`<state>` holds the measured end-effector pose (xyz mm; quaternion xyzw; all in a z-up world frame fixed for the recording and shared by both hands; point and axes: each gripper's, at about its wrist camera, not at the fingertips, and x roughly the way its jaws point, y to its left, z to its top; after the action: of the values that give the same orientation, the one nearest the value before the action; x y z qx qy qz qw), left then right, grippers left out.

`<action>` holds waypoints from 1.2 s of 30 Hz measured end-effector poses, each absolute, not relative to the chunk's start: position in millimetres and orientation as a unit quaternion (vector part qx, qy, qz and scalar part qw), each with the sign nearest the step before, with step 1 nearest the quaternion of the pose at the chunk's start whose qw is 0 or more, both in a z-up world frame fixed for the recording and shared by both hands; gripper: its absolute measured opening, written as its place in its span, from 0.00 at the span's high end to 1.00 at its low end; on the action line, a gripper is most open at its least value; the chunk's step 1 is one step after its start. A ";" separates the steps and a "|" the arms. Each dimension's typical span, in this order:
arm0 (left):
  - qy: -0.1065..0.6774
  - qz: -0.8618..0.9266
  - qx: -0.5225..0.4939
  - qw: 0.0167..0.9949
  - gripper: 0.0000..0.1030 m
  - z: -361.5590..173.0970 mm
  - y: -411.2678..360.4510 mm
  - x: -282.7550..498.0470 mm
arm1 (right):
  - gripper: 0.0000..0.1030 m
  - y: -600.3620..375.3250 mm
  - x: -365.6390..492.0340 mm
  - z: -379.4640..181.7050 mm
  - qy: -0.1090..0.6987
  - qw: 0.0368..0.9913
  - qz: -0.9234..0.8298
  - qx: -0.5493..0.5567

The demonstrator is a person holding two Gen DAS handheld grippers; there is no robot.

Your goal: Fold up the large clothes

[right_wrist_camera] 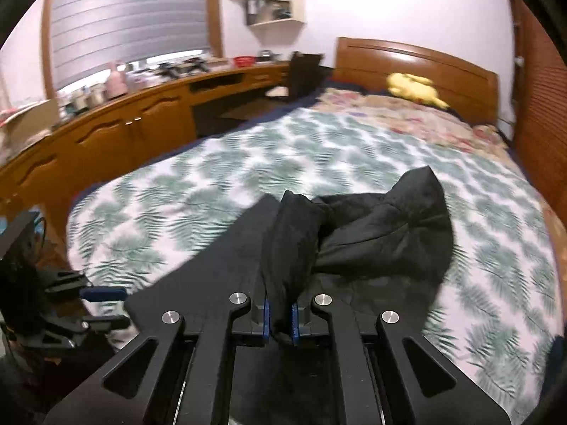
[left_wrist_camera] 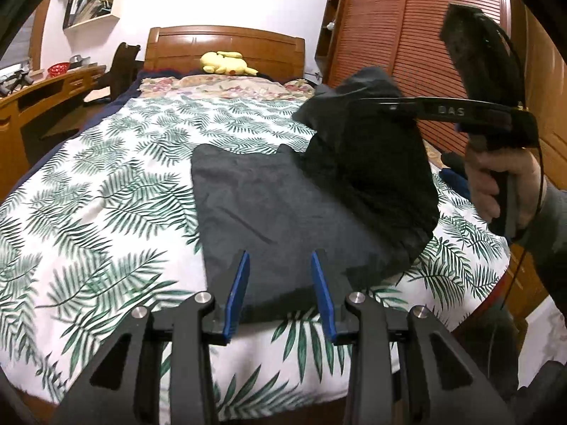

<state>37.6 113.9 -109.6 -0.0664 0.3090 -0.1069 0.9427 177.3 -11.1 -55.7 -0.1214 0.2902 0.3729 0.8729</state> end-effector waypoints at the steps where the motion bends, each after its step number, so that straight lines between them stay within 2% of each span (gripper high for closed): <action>1: 0.309 -0.103 -0.066 0.943 0.67 -108.8 116.4 33.6 | 0.96 0.3 172.5 -57.6 0.289 0.866 0.388 -0.125; 13: 0.319 -0.036 -0.068 0.945 0.67 -99.4 157.0 -6.4 | 0.96 83.7 124.5 -96.8 0.321 0.805 0.483 -0.127; 17: 0.315 -0.034 -0.074 0.946 0.67 -92.6 159.6 -7.7 | 0.90 81.5 129.3 -98.7 0.340 0.806 0.472 -0.108; 19: 0.311 -0.034 -0.077 0.947 0.67 -89.2 159.4 -6.1 | 0.76 74.5 129.2 -88.9 0.335 0.813 0.463 -0.110; 20: 0.310 -0.035 -0.078 0.947 0.67 -87.0 157.5 -7.2 | 0.58 71.5 128.7 -83.8 0.331 0.817 0.460 -0.112; 21: 0.307 -0.037 -0.079 0.948 0.67 -84.9 155.7 -6.2 | 0.48 66.5 127.5 -79.3 0.325 0.820 0.458 -0.111; 22: 0.305 -0.039 -0.079 0.948 0.67 -83.2 153.8 -5.2 | 0.46 58.0 124.9 -70.4 0.313 0.825 0.458 -0.108; 29: 0.296 -0.058 -0.071 0.951 0.67 -70.1 132.6 9.8 | 0.45 3.4 130.7 -49.0 0.288 0.856 0.416 -0.110; 36: 0.307 -0.070 -0.062 0.947 0.67 -69.4 111.4 39.3 | 0.45 -46.0 149.2 -92.7 0.336 0.861 0.359 -0.126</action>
<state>39.3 111.4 -69.4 -0.0620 0.3072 -0.0696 0.9471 149.2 -46.0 -92.7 -0.1261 0.3362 0.3595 0.8613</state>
